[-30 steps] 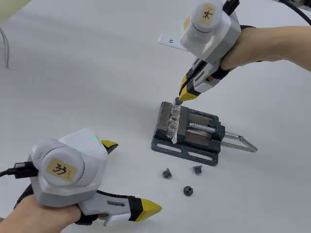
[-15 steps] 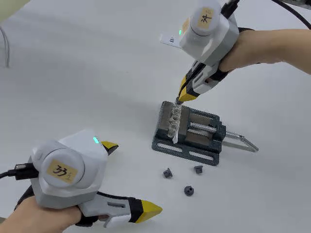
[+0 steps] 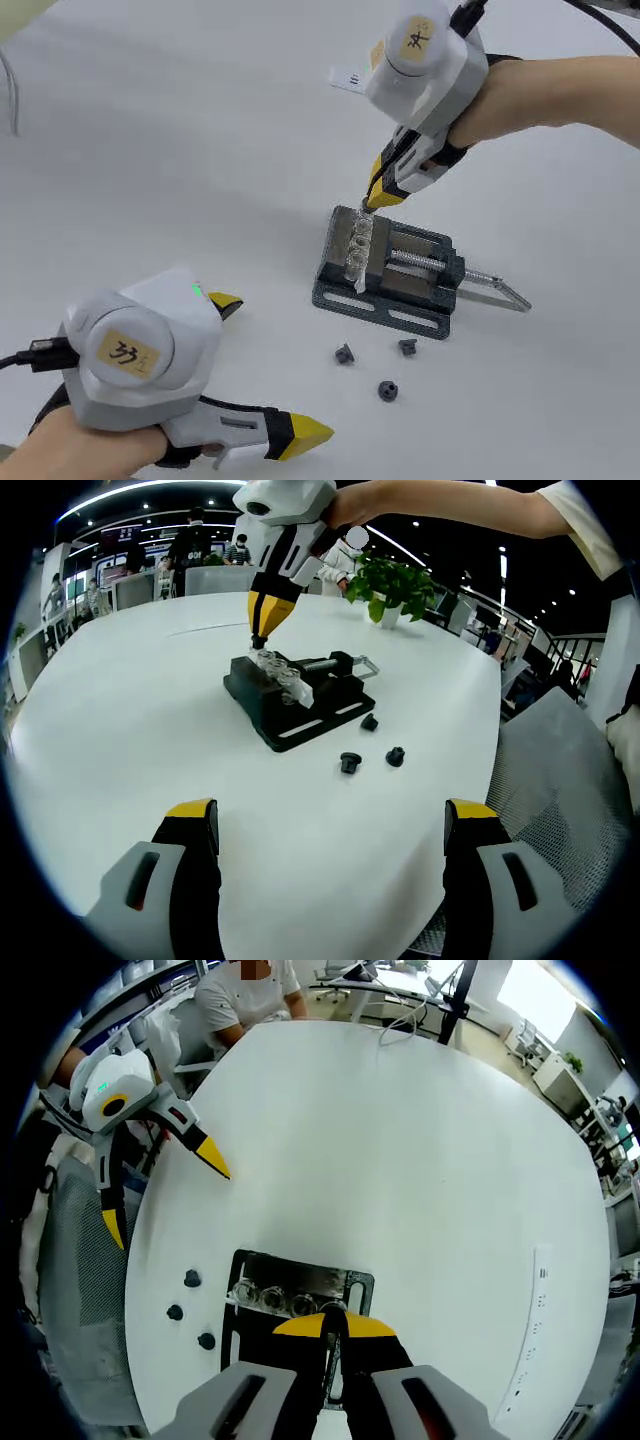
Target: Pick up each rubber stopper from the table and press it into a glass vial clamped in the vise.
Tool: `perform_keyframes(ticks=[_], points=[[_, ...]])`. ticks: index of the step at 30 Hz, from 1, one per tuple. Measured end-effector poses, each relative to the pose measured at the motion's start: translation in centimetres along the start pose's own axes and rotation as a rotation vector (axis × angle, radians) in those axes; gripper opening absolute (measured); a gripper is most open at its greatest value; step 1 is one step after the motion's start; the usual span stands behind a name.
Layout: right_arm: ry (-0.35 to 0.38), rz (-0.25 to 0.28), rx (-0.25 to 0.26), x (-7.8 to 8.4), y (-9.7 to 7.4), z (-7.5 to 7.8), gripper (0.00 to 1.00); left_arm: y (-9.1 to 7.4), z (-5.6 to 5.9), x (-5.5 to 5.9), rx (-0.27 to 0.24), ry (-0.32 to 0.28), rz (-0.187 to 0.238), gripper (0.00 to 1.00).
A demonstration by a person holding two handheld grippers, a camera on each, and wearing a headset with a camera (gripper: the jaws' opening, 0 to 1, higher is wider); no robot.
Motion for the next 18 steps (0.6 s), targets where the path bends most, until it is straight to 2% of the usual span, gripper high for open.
perform_keyframes(ticks=[11, 16, 18], points=[[0.005, -0.027, -0.009, -0.04, -0.04, 0.05, 0.00, 0.28, 0.16, -0.07, 0.004, -0.012, 0.000, 0.92], [-0.017, -0.056, -0.008, -0.31, 0.05, 0.16, 0.00, 0.35, 0.10, -0.50, 0.007, -0.014, 0.007, 0.92], [0.010, -0.055, -0.018, -0.24, 0.04, 0.08, 0.00, 0.36, 0.02, -0.74, 0.006, -0.016, 0.009, 0.92]])
Point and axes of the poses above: the centre of the closed fingertips' face, and the gripper's own axes: y roughly forward along the fingers, z roughly to its right, x roughly out of its underside, the point moved 7 cm from there along -y, roughly backward along the fingers, and after that the axes turned 8 degrees about -x, right-handed, at the moved point
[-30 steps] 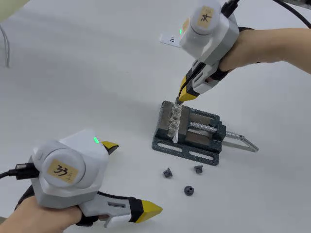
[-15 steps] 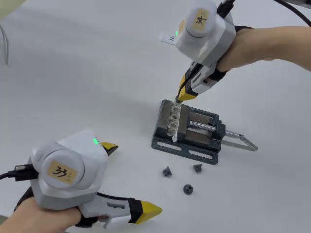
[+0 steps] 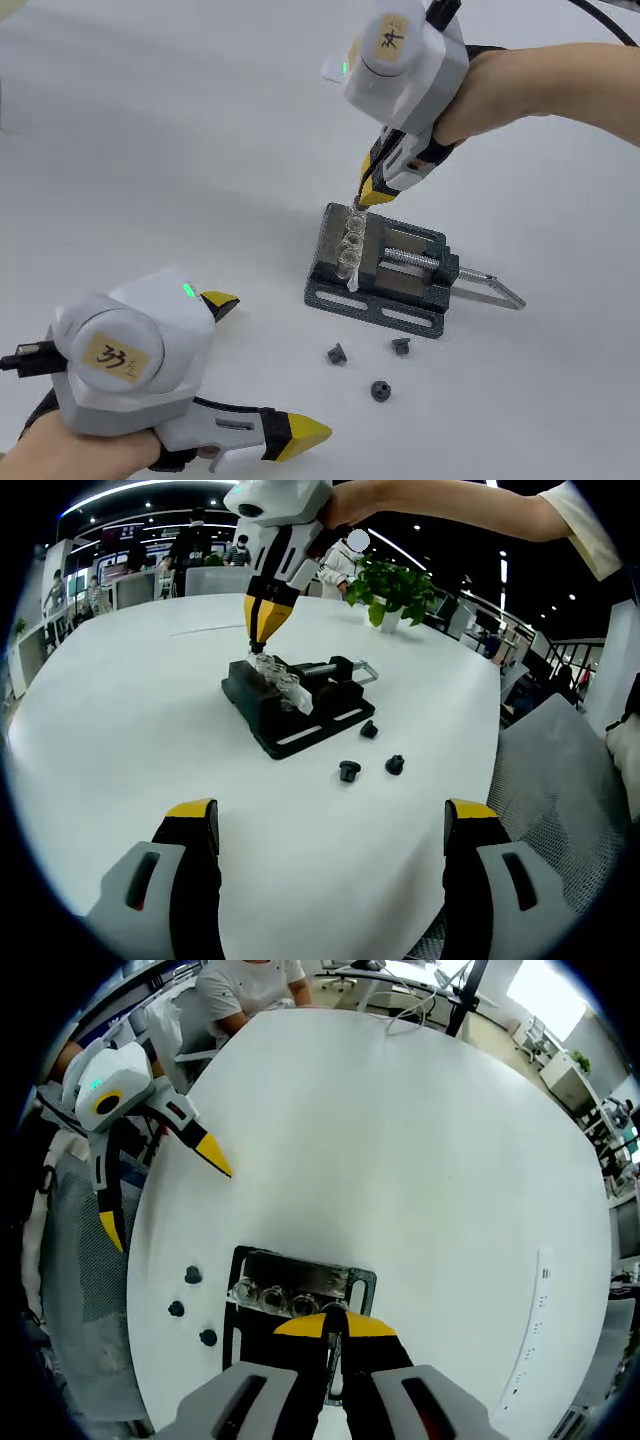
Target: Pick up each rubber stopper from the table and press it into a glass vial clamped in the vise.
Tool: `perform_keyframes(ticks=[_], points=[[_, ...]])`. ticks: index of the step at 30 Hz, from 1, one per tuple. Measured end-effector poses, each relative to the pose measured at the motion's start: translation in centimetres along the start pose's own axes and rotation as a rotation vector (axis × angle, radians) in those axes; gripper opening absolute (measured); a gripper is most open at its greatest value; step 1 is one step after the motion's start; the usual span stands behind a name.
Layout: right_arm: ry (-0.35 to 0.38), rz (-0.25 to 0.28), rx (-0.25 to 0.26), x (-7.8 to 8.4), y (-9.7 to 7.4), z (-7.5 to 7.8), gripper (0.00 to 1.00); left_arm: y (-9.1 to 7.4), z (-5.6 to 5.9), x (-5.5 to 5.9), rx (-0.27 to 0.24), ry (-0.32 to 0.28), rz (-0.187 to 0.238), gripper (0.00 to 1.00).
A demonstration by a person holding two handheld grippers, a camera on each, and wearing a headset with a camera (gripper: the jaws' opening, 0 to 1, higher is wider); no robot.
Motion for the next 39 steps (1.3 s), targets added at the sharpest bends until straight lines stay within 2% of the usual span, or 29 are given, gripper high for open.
perform_keyframes(ticks=[7, 13, 16, 24, 33, 36, 39], points=[[0.005, 0.017, -0.012, 0.12, 0.11, 0.24, 0.00, -0.01, -0.42, -0.40, -0.008, -0.011, 0.015, 0.92], [-0.020, -0.030, -0.011, -0.22, 0.26, 0.19, 0.00, -0.09, -0.51, -0.37, -0.010, -0.016, 0.012, 0.92], [-0.013, -0.036, -0.018, -0.06, 0.11, 0.21, 0.00, -0.21, -0.62, -0.27, -0.015, -0.019, 0.011, 0.92], [0.011, -0.014, -0.036, -0.23, 0.31, 0.25, 0.00, -0.54, -0.69, -0.01, -0.023, -0.026, 0.009, 0.92], [-0.005, -0.054, -0.039, -0.35, 0.29, -0.12, 0.00, -0.51, -0.63, -0.10, -0.024, -0.029, 0.012, 0.92], [0.020, -0.041, -0.045, -0.22, 0.29, -0.02, 0.00, -0.44, -0.58, -0.16, -0.023, -0.034, 0.013, 0.92], [0.014, -0.036, -0.049, -0.19, 0.37, 0.08, 0.00, -0.37, -0.51, -0.17, -0.021, -0.033, 0.011, 0.92]])
Point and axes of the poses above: the centre of the closed fingertips' face, and the gripper's own axes: y roughly forward along the fingers, z roughly to its right, x roughly out of its underside, the point moved 7 cm from there along -y, roughly backward along the fingers, and after that the axes turned 8 degrees about -x, right-handed, at the moved point
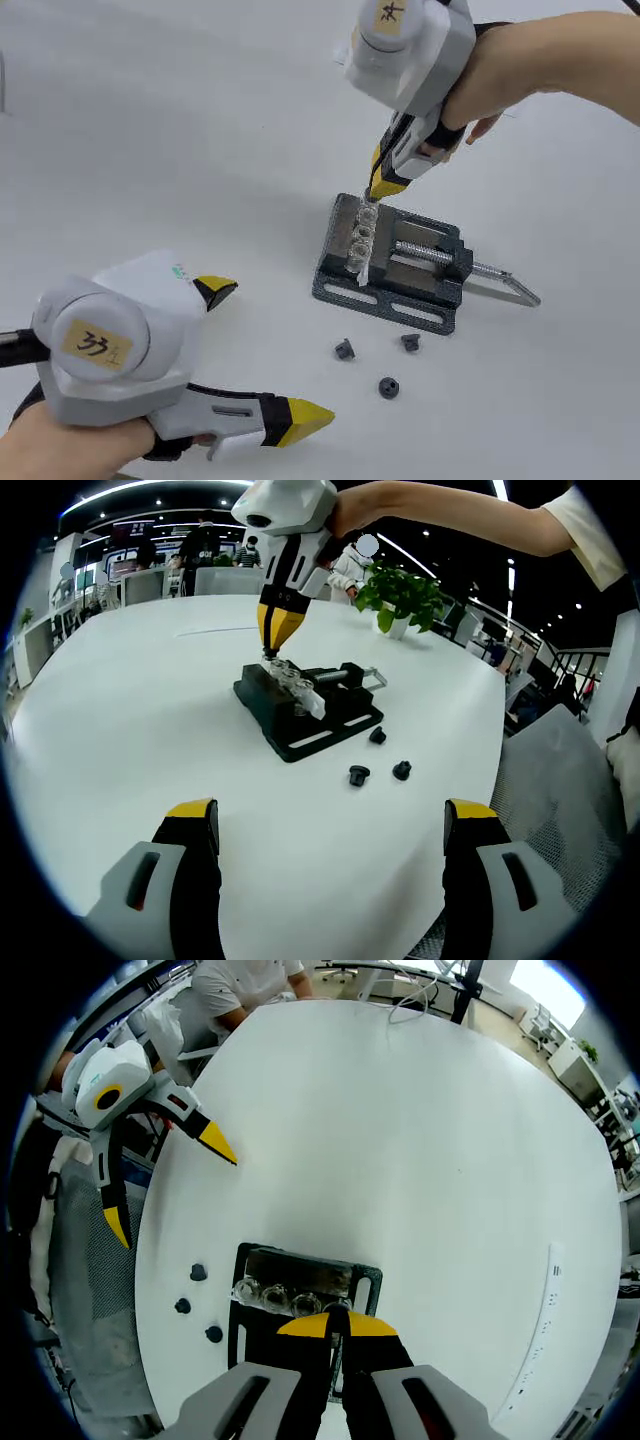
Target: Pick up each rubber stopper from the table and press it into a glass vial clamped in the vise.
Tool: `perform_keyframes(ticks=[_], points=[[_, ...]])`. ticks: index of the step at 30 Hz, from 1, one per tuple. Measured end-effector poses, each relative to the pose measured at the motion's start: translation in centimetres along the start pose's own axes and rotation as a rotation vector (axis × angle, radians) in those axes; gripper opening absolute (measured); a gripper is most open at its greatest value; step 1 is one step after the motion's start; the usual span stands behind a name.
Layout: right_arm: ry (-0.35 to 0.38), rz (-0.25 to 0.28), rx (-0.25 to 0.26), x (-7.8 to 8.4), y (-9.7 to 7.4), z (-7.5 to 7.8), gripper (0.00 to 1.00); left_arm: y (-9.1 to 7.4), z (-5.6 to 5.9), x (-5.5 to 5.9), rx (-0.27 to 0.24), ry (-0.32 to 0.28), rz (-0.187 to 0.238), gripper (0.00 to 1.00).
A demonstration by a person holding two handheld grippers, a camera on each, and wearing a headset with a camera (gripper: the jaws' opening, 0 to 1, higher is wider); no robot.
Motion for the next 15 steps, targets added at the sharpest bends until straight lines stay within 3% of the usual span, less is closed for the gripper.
perform_keyframes(ticks=[8, 9, 10, 11, 14, 15], points=[[-0.004, -0.030, 0.007, -0.29, 0.19, -0.15, 0.00, 0.09, -0.11, -0.19, 0.002, -0.001, 0.003, 0.92], [-0.038, -0.046, 0.007, -0.35, 0.17, -0.10, 0.00, 0.09, -0.09, -0.22, 0.002, -0.003, 0.005, 0.92], [-0.006, -0.041, 0.008, -0.39, 0.21, -0.22, 0.00, 0.06, -0.09, -0.26, 0.001, -0.002, 0.005, 0.92], [-0.033, -0.050, 0.007, -0.41, 0.20, -0.27, 0.00, 0.03, -0.09, -0.32, 0.000, -0.001, 0.005, 0.92], [0.014, -0.026, -0.004, -0.24, 0.17, 0.05, 0.00, -0.11, -0.25, -0.44, -0.006, -0.001, 0.008, 0.92], [-0.009, -0.006, -0.002, 0.03, 0.09, 0.08, 0.00, -0.20, -0.28, -0.49, -0.008, -0.001, 0.009, 0.92]])
Point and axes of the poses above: the centre of the closed fingertips' face, and the gripper's own axes: y roughly forward along the fingers, z roughly to its right, x roughly out of its underside, the point moved 7 cm from there along -y, roughly backward along the fingers, and after that the axes turned 8 degrees about -x, right-handed, at the moved point
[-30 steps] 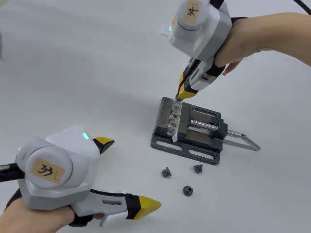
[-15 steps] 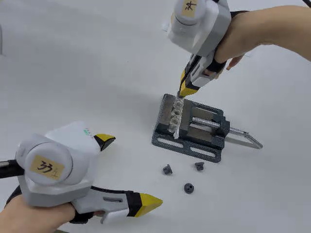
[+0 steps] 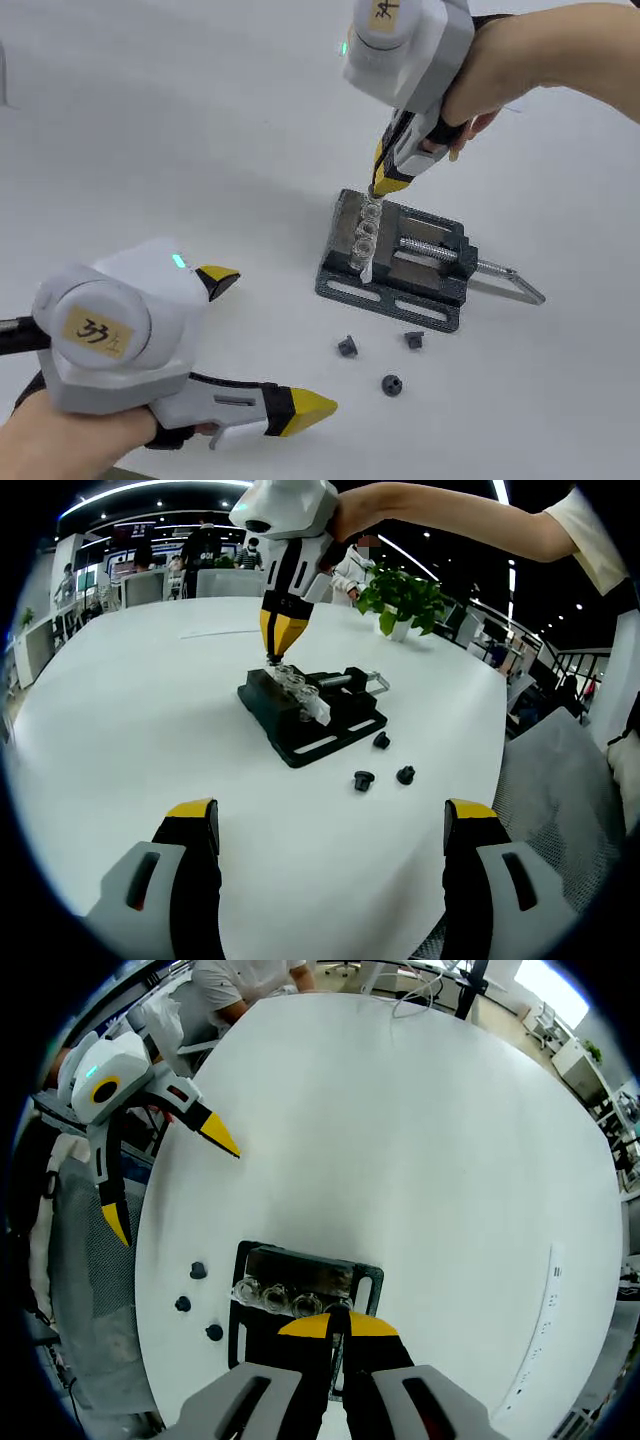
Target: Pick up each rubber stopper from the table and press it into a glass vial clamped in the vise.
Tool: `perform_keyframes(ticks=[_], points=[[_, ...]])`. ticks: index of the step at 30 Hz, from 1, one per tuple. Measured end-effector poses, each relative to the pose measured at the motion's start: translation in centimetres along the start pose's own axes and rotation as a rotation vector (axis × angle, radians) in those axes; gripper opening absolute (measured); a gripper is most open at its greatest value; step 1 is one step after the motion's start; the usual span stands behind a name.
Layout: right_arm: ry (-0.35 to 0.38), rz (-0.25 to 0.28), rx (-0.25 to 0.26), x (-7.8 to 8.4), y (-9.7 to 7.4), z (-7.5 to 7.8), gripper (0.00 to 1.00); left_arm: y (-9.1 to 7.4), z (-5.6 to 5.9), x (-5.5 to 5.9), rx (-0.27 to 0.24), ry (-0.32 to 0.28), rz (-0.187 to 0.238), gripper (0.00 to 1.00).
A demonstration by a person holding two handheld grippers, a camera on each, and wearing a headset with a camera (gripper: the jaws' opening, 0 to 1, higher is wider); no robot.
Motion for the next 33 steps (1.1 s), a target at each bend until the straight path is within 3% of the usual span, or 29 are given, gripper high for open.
perform_keyframes(ticks=[3, 6, 12, 19, 20, 22, 24, 25, 26, 27, 33], points=[[0.073, 0.097, 0.001, 0.5, 0.0, -0.2, 0.00, -0.1, -0.1, 0.1, -0.003, -0.005, 0.004, 0.92], [0.100, 0.144, 0.008, 1.0, -0.1, -0.4, 0.00, -0.1, 0.0, 0.3, -0.001, -0.003, -0.002, 0.92], [0.058, 0.096, 0.025, 0.6, 0.1, 0.0, 0.00, 0.1, 0.2, 0.4, 0.010, 0.001, -0.011, 0.92], [0.093, 0.093, 0.029, 0.3, 0.1, 0.1, 0.00, 0.3, 0.0, 0.0, 0.012, 0.007, -0.007, 0.92], [0.050, 0.062, 0.043, 0.2, 0.1, -0.1, 0.00, 0.4, 0.0, 0.0, 0.013, 0.006, -0.007, 0.92], [0.047, 0.020, 0.054, -0.2, 0.2, -0.3, 0.00, 0.4, 0.0, -0.2, 0.014, 0.011, -0.007, 0.92], [0.063, 0.021, 0.049, -0.2, 0.3, -0.3, 0.00, 0.3, 0.0, -0.6, 0.013, 0.015, -0.002, 0.92], [0.032, 0.014, 0.052, -0.1, 0.2, -0.2, 0.00, 0.3, 0.0, -0.8, 0.013, 0.016, 0.001, 0.92], [0.079, 0.041, 0.052, 0.0, 0.2, -0.2, 0.00, 0.2, 0.0, -1.0, 0.010, 0.020, 0.011, 0.92], [0.053, 0.036, 0.059, 0.1, 0.2, -0.4, 0.00, 0.1, 0.0, -1.1, 0.008, 0.018, 0.014, 0.92], [0.098, 0.086, 0.089, 0.2, 0.1, -0.5, 0.00, -0.4, -0.1, -1.9, -0.005, 0.016, 0.043, 0.92]])
Point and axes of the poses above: the centre of the closed fingertips' face, and the gripper's own axes: y roughly forward along the fingers, z roughly to its right, x roughly out of its underside, the point moved 7 cm from there along -y, roughly backward along the fingers, and after that the axes turned 8 degrees about -x, right-handed, at the moved point
